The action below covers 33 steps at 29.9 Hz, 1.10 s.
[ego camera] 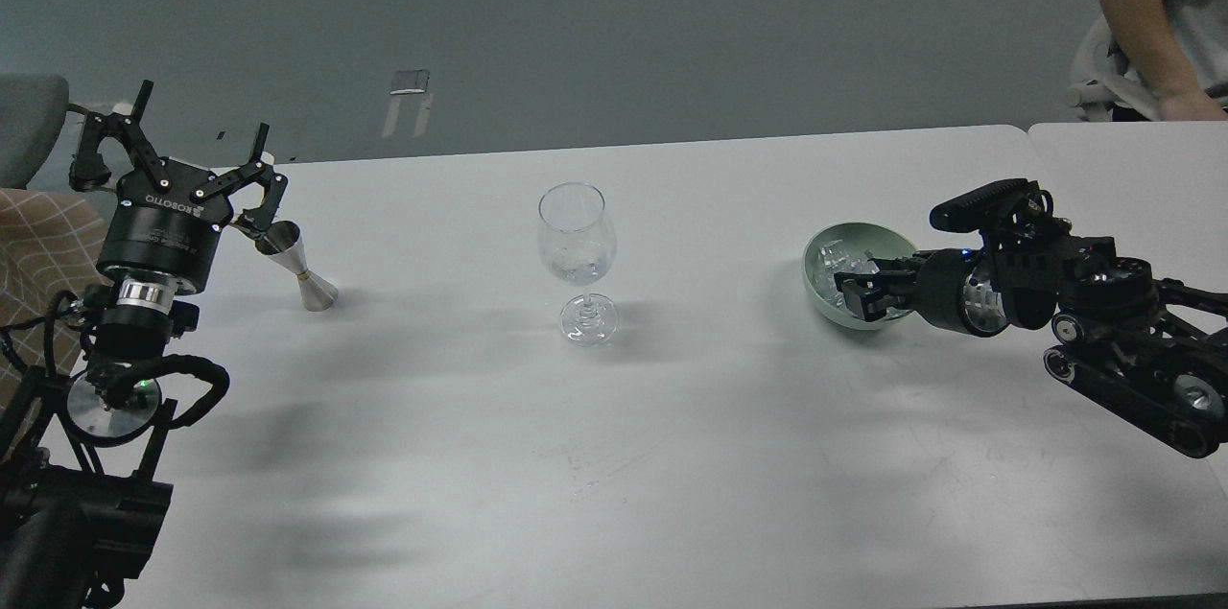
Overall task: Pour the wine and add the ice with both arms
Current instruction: 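Close the right gripper on ice cubes in the bowl, then lift the ice with the right gripper over the wine glass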
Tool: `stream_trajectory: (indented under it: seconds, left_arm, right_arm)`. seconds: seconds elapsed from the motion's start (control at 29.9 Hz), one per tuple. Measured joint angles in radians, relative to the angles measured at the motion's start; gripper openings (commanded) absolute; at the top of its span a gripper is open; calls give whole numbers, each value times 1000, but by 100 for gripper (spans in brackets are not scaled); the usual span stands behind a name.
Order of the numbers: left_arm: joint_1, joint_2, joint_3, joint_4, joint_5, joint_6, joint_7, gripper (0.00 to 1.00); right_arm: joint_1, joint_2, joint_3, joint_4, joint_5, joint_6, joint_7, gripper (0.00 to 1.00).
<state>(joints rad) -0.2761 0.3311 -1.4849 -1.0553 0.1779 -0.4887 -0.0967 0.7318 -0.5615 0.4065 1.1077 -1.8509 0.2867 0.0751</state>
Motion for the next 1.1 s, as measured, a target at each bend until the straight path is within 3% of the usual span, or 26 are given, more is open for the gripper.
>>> stream_trajectory:
  seconds: [0.07, 0.33, 0.7, 1.1]
  left_arm:
    - [0, 0, 0, 0, 0, 0, 0, 98]
    - [0, 1, 0, 1, 0, 0, 0, 98]
    - [0, 2, 0, 4, 0, 0, 0, 98]
    - [-1, 28, 0, 9, 0, 2, 0, 98]
  right_arm:
    - [0, 0, 0, 0, 0, 0, 0, 40]
    - [-2, -1, 0, -1, 4, 0, 0, 16]
    - [-2, -16, 17, 27, 14, 0, 0, 18]
    - [9, -62, 263, 178, 21, 8, 0, 18]
